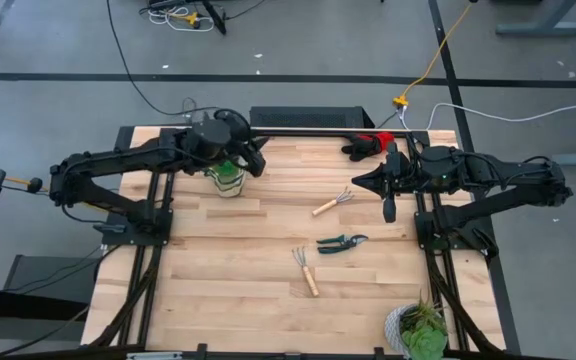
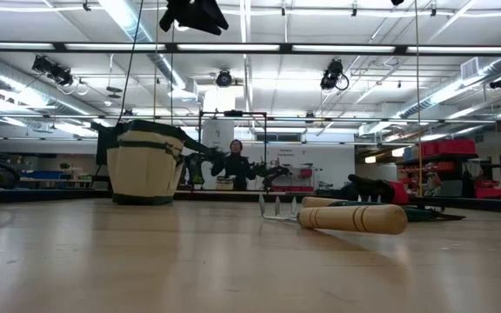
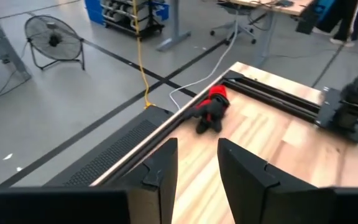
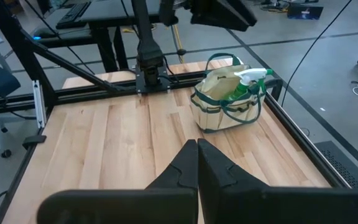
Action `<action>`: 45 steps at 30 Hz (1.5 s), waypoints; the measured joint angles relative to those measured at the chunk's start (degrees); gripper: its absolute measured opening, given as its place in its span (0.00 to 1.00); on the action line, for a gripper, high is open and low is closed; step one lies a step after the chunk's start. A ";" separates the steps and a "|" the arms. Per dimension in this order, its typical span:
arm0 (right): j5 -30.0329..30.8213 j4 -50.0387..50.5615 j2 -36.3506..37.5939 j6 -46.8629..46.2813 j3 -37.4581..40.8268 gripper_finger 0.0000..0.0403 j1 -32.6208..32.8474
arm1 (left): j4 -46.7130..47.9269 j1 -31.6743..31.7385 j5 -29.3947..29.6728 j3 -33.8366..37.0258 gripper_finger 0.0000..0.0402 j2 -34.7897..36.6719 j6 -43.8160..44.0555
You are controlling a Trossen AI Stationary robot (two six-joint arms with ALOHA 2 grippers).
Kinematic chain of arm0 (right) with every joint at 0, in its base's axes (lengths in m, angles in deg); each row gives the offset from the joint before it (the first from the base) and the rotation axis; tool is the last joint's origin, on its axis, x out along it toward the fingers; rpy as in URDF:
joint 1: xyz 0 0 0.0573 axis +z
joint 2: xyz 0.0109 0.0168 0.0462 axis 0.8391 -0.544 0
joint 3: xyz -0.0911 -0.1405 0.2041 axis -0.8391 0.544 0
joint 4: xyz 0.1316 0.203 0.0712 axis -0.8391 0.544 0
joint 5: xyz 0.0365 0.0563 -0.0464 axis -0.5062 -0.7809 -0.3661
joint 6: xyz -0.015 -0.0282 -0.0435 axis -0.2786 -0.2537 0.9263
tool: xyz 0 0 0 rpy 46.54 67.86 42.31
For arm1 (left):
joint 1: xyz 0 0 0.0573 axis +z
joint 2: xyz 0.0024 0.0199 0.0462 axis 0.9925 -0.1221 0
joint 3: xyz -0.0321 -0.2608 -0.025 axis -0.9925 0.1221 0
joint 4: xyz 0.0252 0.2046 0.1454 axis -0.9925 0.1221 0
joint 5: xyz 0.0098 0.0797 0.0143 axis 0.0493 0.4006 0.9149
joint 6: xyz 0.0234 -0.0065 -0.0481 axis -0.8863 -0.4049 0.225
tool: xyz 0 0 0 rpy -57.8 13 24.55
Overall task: Pick & Place Garden tools in Gardening bag
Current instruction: Put the brown hand rake into the gardening bag
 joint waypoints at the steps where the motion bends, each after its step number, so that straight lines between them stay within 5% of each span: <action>1: -0.01 0.02 0.00 0.02 0.00 0.00 0.00 | 0.32 -0.59 0.00 0.00 0.29 0.00 0.02; 20: -0.04 0.11 0.00 -0.03 0.00 0.00 0.01 | 7.23 -10.58 -2.23 -0.02 0.27 1.47 -1.12; 45: -0.11 0.09 0.00 -0.64 0.00 0.00 0.02 | 13.66 -10.60 -11.56 0.04 0.27 1.46 -3.31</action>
